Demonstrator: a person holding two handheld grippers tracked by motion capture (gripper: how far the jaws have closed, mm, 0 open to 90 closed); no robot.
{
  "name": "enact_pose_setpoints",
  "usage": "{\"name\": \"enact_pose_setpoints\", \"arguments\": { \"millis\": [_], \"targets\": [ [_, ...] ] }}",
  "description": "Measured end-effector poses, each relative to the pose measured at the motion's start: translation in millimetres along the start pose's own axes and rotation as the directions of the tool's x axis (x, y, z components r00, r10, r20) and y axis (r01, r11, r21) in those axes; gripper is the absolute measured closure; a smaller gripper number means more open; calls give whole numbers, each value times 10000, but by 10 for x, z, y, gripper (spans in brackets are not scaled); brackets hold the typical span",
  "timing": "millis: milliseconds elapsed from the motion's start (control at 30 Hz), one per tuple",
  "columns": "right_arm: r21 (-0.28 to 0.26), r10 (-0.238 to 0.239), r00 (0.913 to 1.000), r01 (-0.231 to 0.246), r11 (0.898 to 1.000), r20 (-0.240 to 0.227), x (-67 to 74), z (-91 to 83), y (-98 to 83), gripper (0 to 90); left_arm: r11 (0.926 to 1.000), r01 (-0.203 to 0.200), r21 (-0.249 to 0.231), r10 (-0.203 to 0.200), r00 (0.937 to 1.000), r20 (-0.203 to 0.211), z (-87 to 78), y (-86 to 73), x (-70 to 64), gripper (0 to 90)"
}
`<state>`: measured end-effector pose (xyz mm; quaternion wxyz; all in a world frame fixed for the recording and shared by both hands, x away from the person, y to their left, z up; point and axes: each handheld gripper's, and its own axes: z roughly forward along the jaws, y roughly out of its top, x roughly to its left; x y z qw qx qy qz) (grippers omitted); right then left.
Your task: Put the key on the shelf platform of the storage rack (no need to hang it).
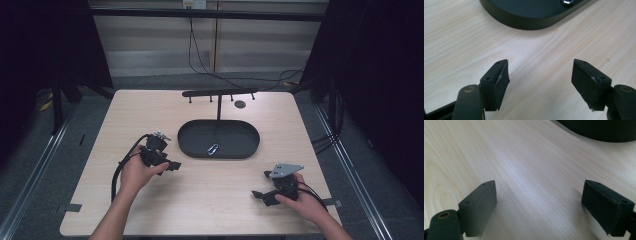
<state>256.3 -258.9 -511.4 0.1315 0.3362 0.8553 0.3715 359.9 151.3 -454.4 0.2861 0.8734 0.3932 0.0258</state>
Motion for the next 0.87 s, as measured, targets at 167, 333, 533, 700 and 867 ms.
{"name": "enact_pose_setpoints", "arguments": {
  "millis": [167, 333, 533, 700, 867],
  "targets": [
    [1, -2, 10000, 2, 10000, 0, 0, 0, 0, 124, 9999, -142, 38, 142, 9999, -34, -2, -71, -1, 296],
    [-1, -1, 10000, 1, 10000, 0, 0, 0, 0, 124, 9995, -308, 22, 309, 9993, -232, 18, -149, -6, 294],
    [-2, -1, 10000, 1, 10000, 0, 0, 0, 0, 124, 9984, -563, 112, 566, 9979, -321, 51, -212, -41, 279],
    [-4, -2, 10000, 2, 10000, 1, 0, 0, 0, 124, 9967, -785, 216, 794, 9958, -445, 72, -241, -53, 275],
    [-1, 1, 10000, -1, 10000, -2, 0, 0, 0, 124, 9969, -764, 203, 774, 9955, -539, 88, -245, -70, 274]
  ]
}}
